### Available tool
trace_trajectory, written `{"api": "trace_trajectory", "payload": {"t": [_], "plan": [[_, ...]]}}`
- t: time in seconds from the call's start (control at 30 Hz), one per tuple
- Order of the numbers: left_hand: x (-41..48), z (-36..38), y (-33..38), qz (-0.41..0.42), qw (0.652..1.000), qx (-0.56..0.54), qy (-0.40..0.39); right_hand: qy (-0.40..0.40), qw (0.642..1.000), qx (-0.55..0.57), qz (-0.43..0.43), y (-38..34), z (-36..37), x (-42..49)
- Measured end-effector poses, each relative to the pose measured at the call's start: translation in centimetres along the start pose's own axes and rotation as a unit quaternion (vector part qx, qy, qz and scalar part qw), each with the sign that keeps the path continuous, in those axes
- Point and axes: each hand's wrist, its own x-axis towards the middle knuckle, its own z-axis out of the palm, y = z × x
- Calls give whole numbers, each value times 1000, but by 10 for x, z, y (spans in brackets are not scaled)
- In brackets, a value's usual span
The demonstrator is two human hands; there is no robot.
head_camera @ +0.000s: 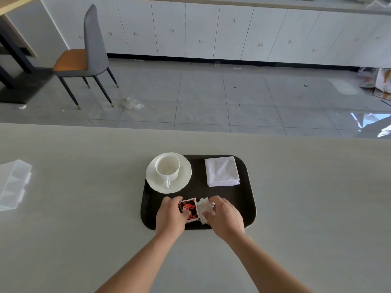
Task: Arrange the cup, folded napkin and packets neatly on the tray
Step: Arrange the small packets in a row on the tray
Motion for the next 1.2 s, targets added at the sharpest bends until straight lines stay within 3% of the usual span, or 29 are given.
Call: {"api": "trace_trajectory", "payload": {"t": [0.33,0.57,0.63,0.77,0.97,1.2], "plan": [[2,2,1,15,1000,4,16,7,1000,5,3,2,-2,0],[4,-7,-5,-16,998,-53,9,9,1000,14,9,4,-1,0],[4,-12,-11,-21,998,-50,18,45,998,-26,-18,4,-1,-2],[8,-23,-24,-24,998,-36,33,111,979,-83,-149,-9,1,-3],[5,-32,-31,-24,998,-48,28,11,967,-141,-210,-35,8,14],[6,-43,-41,-80,985,-146,45,4,964,-144,-223,-36,12,22]]}}
